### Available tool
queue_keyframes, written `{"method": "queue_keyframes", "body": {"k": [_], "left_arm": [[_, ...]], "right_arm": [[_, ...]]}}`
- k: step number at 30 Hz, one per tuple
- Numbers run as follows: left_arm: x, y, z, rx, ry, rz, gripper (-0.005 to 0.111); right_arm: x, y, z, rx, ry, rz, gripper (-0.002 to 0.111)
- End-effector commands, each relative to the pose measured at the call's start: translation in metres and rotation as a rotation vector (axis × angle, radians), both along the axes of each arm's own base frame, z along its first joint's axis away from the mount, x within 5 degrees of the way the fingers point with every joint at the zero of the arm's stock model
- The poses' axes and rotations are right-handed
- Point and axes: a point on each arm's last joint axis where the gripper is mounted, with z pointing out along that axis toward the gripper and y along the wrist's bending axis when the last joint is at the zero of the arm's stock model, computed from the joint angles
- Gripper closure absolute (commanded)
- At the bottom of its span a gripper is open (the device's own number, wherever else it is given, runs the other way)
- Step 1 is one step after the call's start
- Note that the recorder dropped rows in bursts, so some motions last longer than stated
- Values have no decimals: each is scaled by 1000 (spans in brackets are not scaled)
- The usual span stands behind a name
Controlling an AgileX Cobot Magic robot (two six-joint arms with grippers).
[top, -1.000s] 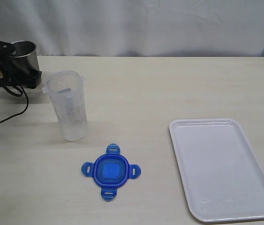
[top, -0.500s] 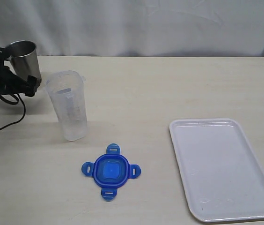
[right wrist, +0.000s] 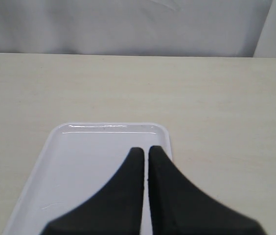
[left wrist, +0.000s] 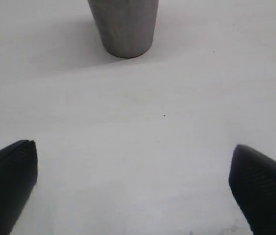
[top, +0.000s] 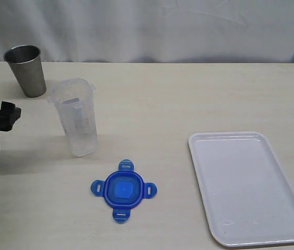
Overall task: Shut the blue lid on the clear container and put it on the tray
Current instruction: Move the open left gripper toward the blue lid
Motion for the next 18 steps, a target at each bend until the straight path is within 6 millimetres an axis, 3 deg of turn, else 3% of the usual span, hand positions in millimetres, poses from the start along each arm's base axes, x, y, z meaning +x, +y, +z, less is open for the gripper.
{"method": "queue_keyframes", "body": {"k": [1, 5, 8, 14, 18], "left_arm": [[-28, -3, 25, -7, -4, 60, 7], [-44, -6, 36, -76, -40, 130, 23], [-55, -5, 32, -80, 27, 174, 38], [-60, -10, 26, -134, 109, 244, 65], [-61, -32, 22, -138, 173, 193, 66]], "right_arm": [[0, 0, 0, -7, -3, 1, 104], [0, 0, 0, -7, -3, 1, 104], [0, 0, 0, -7, -3, 1, 104], [0, 0, 0, -7, -3, 1, 104], [0, 0, 0, -7, -3, 1, 104]]}}
